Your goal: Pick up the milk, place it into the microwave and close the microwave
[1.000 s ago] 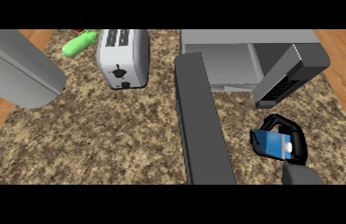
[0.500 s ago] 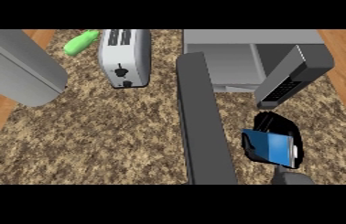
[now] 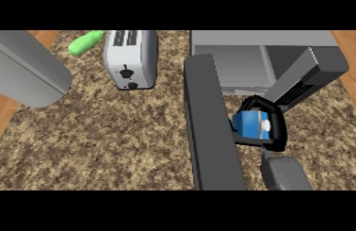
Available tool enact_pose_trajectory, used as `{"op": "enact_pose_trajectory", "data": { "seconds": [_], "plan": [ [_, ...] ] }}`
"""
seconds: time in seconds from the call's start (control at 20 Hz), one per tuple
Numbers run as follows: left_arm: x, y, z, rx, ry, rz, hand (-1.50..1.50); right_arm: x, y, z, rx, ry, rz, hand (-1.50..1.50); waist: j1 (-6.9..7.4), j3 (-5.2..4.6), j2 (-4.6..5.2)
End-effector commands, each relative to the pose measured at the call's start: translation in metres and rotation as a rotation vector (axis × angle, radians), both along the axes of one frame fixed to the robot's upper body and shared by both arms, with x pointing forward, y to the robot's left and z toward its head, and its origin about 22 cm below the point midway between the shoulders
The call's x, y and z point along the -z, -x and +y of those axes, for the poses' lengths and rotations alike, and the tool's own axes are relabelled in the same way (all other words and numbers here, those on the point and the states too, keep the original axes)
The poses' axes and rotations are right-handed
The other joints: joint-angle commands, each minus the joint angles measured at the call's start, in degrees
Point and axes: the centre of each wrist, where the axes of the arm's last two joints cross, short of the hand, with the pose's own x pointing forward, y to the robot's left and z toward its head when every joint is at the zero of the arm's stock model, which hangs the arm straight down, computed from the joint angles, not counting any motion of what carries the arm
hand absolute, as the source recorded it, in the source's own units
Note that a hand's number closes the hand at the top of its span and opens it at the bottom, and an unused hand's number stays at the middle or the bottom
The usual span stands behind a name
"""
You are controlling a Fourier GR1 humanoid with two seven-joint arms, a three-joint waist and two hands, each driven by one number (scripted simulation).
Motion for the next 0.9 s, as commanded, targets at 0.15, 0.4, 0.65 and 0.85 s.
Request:
{"op": "enact_pose_trajectory", "data": {
  "seconds": [0.15,0.4,0.65,0.85],
  "plan": [
    [-0.009,-0.001,0.024,0.013,-0.006,0.015,-1.5,0.011,-0.042,0.01,0.063,0.084,0.075,1.5,0.4,0.03,0.2],
    [-0.005,-0.009,0.012,0.003,-0.002,0.01,-1.5,0.03,-0.06,0.022,0.083,0.092,0.122,1.5,0.58,0.06,0.34],
    [-0.013,-0.001,0.02,0.046,-0.01,-0.005,-1.5,0.025,-0.088,0.022,0.155,0.116,0.151,1.5,2.49,0.14,0.96],
    [-0.007,-0.017,0.018,0.046,0.001,-0.004,-1.5,0.03,-0.091,0.015,0.181,0.207,0.134,1.5,2.48,0.17,1.29]
  ]
}}
